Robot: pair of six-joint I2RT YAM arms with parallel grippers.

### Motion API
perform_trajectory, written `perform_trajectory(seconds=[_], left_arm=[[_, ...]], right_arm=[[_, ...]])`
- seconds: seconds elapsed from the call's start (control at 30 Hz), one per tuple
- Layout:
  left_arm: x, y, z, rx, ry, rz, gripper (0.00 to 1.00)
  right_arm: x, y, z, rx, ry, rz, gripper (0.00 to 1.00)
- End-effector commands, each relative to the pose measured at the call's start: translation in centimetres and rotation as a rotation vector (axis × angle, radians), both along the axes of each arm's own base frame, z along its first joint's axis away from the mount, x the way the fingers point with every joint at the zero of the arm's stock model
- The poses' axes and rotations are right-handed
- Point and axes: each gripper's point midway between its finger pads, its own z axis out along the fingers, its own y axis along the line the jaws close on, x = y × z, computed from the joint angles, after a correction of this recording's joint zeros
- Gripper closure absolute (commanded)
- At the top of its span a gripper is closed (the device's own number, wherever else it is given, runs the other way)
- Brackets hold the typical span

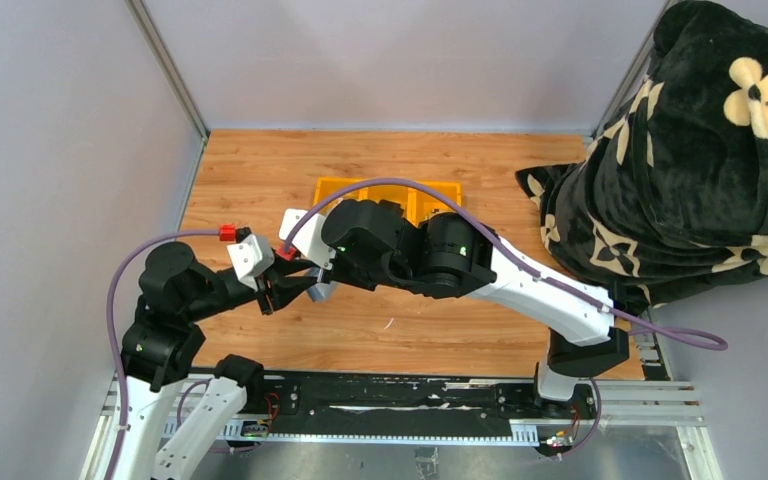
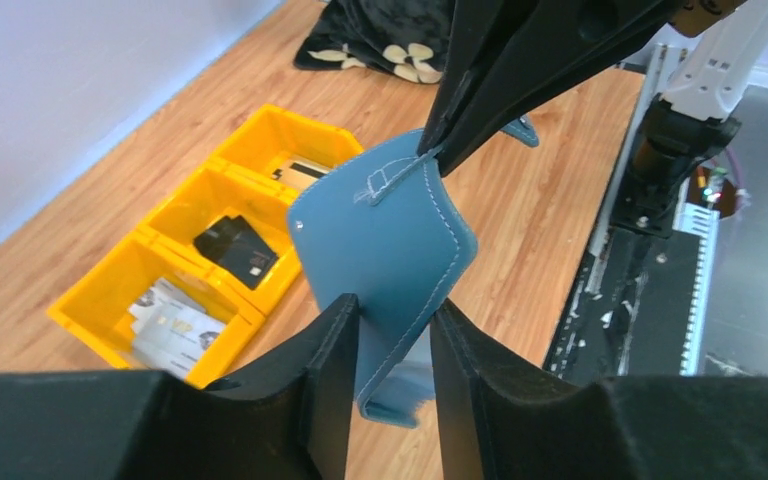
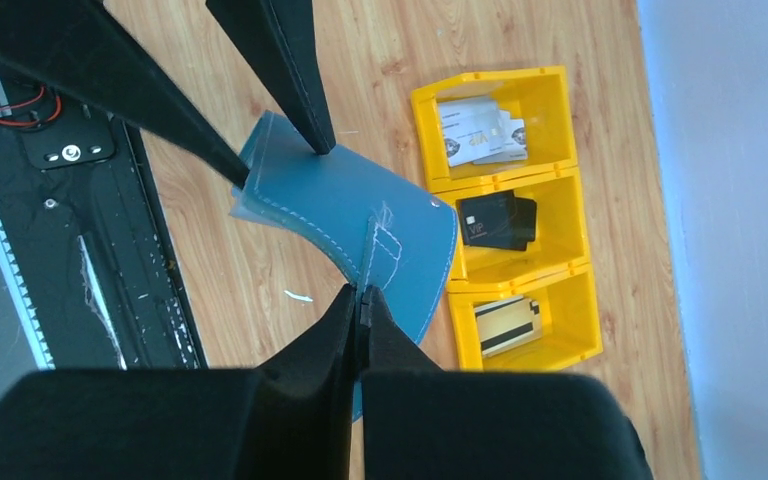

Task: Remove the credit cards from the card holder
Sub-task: Open the card holder at the center of the board.

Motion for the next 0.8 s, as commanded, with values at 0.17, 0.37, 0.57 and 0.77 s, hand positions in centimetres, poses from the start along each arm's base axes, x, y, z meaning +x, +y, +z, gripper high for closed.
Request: perform_trajectory(seconds=[0.17, 0.37, 0.57, 0.77], left_arm=[[2.9, 1.7, 0.8, 0.011, -0.151, 0.164, 0.69], [0.6, 0.5, 0.7, 0.033, -0.236, 0.01, 0.41], [-2.0, -0.6, 0.4, 0.067, -0.299, -0.167, 0.34], [-2.4, -0.9, 0.2, 0.085, -0.274, -0.21, 0.86]], right_arm=[[-3.8, 1.7, 1.3, 0.098, 0.123, 0.136, 1.0], [-5.0, 1.3, 1.1, 0.096, 0.16, 0.191, 1.0], [-6.0, 1.2, 1.0, 0.089, 0.191, 0.245, 1.0], [-6.2, 1.3, 1.4, 0.1, 0.192, 0.255, 1.0]])
